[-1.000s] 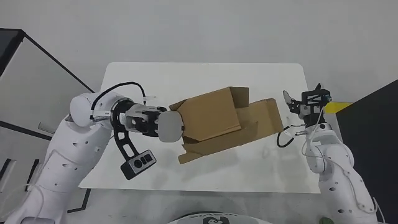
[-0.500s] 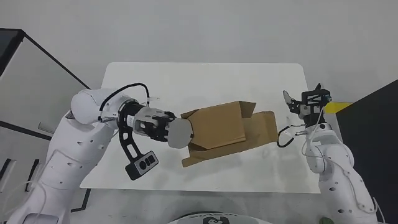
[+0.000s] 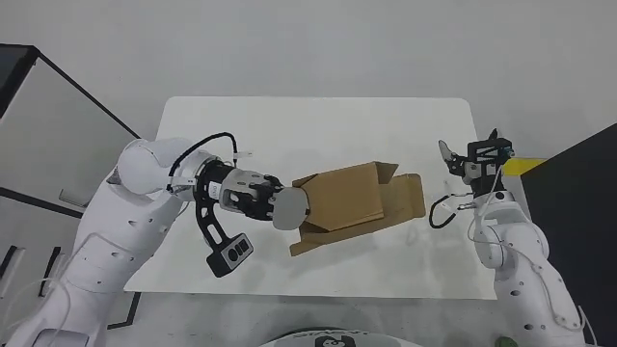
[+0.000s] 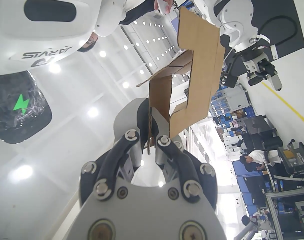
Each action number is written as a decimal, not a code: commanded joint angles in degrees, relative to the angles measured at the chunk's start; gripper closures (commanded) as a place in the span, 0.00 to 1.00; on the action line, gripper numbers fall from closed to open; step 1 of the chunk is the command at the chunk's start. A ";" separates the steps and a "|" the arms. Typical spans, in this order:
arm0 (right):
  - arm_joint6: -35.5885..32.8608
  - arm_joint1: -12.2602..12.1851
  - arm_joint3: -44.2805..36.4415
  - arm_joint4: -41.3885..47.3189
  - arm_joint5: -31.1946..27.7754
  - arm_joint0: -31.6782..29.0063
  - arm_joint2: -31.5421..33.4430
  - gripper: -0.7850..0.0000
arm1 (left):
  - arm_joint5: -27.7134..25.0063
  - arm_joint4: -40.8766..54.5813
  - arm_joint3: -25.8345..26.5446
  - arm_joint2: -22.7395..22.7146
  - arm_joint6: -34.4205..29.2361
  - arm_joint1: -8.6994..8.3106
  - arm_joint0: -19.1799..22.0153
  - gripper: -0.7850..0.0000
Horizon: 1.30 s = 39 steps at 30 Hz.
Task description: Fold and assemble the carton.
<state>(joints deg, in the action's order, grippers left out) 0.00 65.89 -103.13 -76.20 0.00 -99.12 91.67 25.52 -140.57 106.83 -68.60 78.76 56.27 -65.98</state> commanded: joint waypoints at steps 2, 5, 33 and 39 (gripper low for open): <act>0.00 0.00 0.00 0.00 0.00 0.00 0.00 0.00 | -0.42 -1.13 0.63 -0.29 -2.06 -0.03 -0.39 1.00; 0.00 0.00 0.00 0.00 0.00 0.00 0.00 0.00 | -0.42 -2.52 0.59 -1.35 -4.35 -0.14 -0.80 1.00; -4.34 -0.51 -2.57 3.47 -10.76 0.34 1.78 0.00 | 0.61 -6.32 -1.00 -4.38 -9.16 -0.52 -2.16 1.00; -14.48 -1.58 -5.94 9.82 -24.11 0.50 6.51 0.00 | 0.61 -6.32 -1.00 -4.38 -9.16 -0.52 -2.16 1.00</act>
<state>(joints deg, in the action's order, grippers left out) -12.24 64.45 -108.63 -67.67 -21.86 -98.71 97.46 26.13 -146.89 105.83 -72.99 69.60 55.75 -68.14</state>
